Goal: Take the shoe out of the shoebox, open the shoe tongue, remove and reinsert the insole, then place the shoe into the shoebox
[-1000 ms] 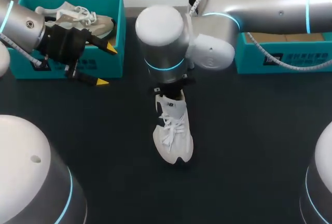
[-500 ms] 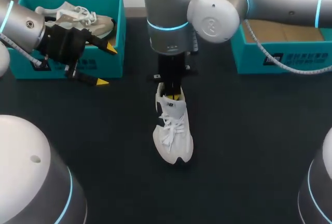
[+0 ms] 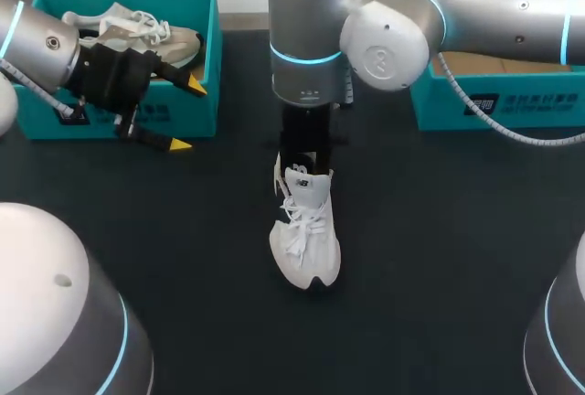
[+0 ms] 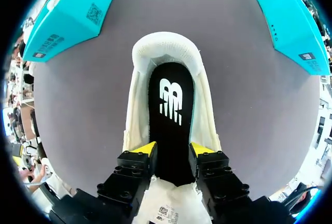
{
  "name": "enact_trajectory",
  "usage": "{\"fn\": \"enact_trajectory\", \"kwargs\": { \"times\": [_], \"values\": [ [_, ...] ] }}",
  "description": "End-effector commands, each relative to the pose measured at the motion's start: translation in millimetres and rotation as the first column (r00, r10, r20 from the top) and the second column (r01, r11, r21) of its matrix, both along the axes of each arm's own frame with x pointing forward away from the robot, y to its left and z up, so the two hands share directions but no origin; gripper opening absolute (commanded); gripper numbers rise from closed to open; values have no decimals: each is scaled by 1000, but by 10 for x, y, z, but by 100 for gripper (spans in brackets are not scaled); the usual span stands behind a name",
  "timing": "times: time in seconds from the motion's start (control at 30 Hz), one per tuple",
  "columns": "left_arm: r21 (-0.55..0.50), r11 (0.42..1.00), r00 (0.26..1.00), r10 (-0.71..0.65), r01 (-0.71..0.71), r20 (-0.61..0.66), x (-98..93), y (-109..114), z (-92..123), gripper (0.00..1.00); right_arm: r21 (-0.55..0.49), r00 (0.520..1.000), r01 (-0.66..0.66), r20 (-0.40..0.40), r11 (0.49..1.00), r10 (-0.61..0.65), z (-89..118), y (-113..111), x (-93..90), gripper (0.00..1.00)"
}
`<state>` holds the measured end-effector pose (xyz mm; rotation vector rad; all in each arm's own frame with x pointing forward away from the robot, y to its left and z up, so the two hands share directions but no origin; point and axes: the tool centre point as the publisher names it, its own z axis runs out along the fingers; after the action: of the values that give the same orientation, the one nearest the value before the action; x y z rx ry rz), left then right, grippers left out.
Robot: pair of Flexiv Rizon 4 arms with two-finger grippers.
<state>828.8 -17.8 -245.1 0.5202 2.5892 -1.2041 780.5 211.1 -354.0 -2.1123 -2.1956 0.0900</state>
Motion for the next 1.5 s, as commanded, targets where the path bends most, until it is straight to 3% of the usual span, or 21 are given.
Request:
{"fn": "enact_trajectory", "kwargs": {
  "times": [0.03,0.1,0.6,1.1,1.3,1.4,1.5],
  "values": [
    [2,1000,1000,0,0,0,-4,-2,-1,100,-6,1000,-7,2,1000,7,36,3,-19,100],
    [2,1000,1000,0,0,0,-4,-2,-1,100,-48,997,-41,64,998,44,90,24,3,100],
    [2,1000,1000,0,0,0,-4,-2,-1,100,-18,999,-40,8,999,40,72,68,-100,100],
    [2,1000,1000,0,0,0,-4,-2,-1,100,-146,995,37,97,989,-23,601,-73,-225,100],
    [2,1000,1000,0,0,0,-4,-2,-1,100,-187,992,69,119,980,-48,804,-109,-386,100],
    [2,1000,1000,0,0,0,-4,-2,-1,100,-151,987,78,150,985,-55,879,-64,-484,100],
    [2,1000,1000,0,0,0,-4,-2,-1,100,-144,990,68,133,987,-48,909,-14,-600,100]
  ]
}}
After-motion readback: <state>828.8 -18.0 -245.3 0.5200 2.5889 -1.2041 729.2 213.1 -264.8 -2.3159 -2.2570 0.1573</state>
